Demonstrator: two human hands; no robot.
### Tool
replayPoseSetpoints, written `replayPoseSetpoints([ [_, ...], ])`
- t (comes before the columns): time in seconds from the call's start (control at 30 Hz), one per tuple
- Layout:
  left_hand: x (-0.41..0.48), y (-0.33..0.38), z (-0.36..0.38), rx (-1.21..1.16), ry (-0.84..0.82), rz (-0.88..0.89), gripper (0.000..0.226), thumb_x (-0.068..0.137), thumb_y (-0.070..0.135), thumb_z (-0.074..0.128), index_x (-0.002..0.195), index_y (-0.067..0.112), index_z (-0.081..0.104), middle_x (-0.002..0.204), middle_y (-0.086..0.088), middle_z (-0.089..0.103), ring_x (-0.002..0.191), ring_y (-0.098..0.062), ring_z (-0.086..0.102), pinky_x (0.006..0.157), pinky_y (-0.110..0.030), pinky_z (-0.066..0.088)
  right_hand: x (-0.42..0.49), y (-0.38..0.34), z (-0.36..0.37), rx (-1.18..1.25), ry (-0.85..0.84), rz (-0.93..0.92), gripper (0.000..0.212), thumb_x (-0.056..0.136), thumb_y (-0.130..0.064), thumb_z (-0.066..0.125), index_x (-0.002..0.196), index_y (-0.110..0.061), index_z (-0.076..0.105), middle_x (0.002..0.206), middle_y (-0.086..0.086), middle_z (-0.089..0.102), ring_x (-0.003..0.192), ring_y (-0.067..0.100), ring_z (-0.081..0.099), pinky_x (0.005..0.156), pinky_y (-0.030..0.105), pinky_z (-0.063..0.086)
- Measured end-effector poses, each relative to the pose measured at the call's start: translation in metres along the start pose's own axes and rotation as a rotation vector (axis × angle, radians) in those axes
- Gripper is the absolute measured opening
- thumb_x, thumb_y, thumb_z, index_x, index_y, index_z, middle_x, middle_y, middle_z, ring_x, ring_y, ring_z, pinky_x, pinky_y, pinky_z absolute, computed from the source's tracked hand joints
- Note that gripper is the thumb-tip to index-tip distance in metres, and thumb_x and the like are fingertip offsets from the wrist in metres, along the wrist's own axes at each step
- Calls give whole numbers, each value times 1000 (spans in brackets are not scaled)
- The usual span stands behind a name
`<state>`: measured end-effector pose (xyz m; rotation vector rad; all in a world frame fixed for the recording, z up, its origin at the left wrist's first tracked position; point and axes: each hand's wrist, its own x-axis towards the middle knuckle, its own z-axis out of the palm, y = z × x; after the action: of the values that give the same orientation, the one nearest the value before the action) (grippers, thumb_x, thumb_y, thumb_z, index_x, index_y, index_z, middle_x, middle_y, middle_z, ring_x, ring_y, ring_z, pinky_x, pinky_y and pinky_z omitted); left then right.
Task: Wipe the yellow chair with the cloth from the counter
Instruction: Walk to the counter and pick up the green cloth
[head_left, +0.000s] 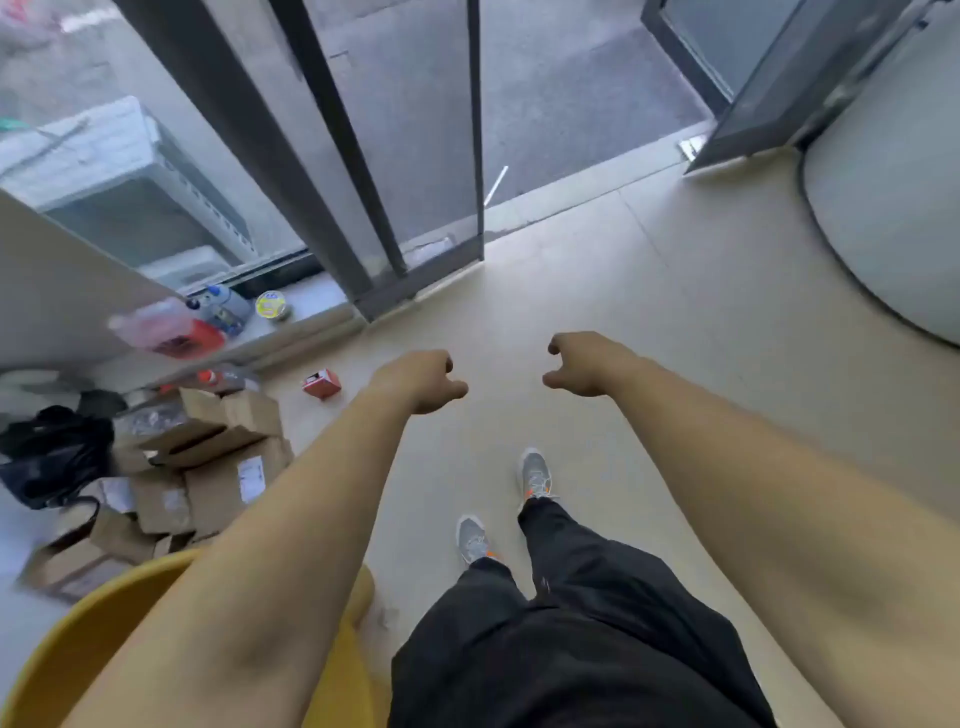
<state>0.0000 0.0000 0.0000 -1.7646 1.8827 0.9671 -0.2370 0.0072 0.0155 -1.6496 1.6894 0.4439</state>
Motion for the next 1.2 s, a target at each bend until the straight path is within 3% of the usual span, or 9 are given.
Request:
replayPoseSetpoints([
  [0.27,43,163,-5,251,-107,238,52,93,50,56,135,20,54,133,-5,59,119,-26,54,99,-41,46,-44,126,-14,234,103,197,56,94,-38,56,146,-22,43,142,2,52,124,24,53,96,40,48],
  [0.47,71,316,-1,411,-128,386,41,93,48,56,121,18,58,113,-4,62,109,-26,59,96,-42,49,-73,260,-28,385,163,337,55,94,-40,55,145,-24,44,142,0,52,125,24,53,96,39,48],
  [0.57,81,405,7,458,-116,444,48,93,49,56,132,20,55,122,-4,62,107,-23,57,97,-42,49,-89,337,-38,471,195,393,56,94,-40,55,146,-24,44,143,0,52,125,25,53,98,40,47],
  [0.73,88,557,27,513,-105,559,48,91,51,57,131,24,57,129,-3,61,109,-23,59,97,-42,49,-128,465,-59,575,233,493,55,95,-40,56,146,-23,44,143,1,52,124,24,54,100,40,47],
  [1.2,138,927,62,693,-60,891,51,93,49,57,138,26,50,130,2,63,116,-22,59,93,-38,48,-186,773,-142,776,404,775,58,91,-41,61,144,-21,48,143,6,53,123,27,55,101,38,47],
])
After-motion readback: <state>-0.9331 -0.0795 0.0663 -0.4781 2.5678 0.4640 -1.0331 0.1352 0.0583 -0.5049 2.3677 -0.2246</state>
